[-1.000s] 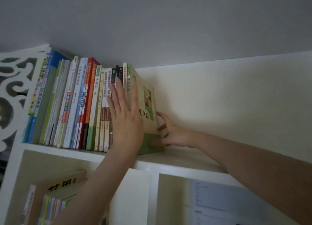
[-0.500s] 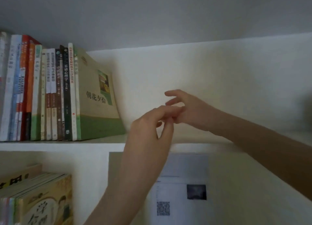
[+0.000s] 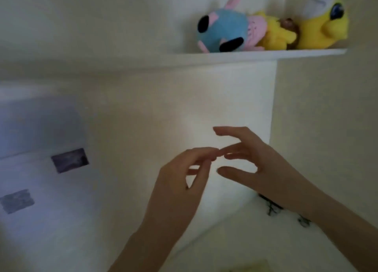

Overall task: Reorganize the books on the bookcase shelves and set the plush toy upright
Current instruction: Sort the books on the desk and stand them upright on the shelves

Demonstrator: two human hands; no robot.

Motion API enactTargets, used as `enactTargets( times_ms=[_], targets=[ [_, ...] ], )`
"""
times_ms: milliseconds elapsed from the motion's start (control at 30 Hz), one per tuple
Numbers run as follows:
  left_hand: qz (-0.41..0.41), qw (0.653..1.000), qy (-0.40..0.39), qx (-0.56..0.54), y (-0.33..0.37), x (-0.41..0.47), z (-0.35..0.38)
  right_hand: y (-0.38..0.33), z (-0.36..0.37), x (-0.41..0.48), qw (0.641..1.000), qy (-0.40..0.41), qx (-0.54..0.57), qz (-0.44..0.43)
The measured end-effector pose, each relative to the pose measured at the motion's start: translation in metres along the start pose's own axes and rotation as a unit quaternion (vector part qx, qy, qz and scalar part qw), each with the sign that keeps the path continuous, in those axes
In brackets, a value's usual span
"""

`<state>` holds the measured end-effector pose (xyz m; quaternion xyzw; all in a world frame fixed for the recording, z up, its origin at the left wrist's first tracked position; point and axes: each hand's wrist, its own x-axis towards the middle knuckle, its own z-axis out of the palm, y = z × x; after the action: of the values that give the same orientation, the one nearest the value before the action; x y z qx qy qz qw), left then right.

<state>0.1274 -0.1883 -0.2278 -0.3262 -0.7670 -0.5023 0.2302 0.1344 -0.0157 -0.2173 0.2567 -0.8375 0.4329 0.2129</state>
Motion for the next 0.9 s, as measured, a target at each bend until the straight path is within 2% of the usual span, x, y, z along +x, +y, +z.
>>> enactTargets(
  times_ms=[100,200,300,400,467,533,667,733,833,900],
  targets=[
    [-0.123,0.989,-0.083,-0.024,-0.063,-0.028,0.067,0.083,0.002,-0.059,0.987,-0.024,0.011,0.160],
    [-0.260,0.951,-0.167,0.007,-0.137,-0.076,0.133,0.165,0.013,-0.120,0.950,-0.064,0.007,0.305],
    [-0.457,0.854,-0.249,0.012,-0.185,-0.135,0.178,0.234,0.036,-0.179,0.891,-0.091,0.019,0.444],
    [-0.631,0.735,-0.240,-0.056,-0.212,-0.189,0.208,0.280,0.072,-0.230,0.817,-0.124,0.040,0.562],
    [-0.701,0.671,-0.222,-0.091,-0.222,-0.216,0.228,0.299,0.101,-0.259,0.769,-0.148,0.041,0.620],
    [-0.717,0.660,-0.210,-0.072,-0.227,-0.232,0.248,0.307,0.129,-0.281,0.746,-0.172,0.004,0.643],
    [-0.711,0.664,-0.225,0.051,-0.220,-0.238,0.277,0.307,0.150,-0.293,0.758,-0.146,-0.050,0.634],
    [-0.716,0.661,-0.209,0.083,-0.216,-0.236,0.281,0.312,0.147,-0.291,0.762,-0.144,-0.049,0.629],
    [-0.736,0.661,-0.141,0.051,-0.226,-0.243,0.275,0.320,0.140,-0.292,0.757,-0.127,-0.027,0.640],
    [-0.737,0.661,-0.139,0.031,-0.236,-0.252,0.271,0.323,0.133,-0.294,0.750,-0.121,0.012,0.651]
  ],
)
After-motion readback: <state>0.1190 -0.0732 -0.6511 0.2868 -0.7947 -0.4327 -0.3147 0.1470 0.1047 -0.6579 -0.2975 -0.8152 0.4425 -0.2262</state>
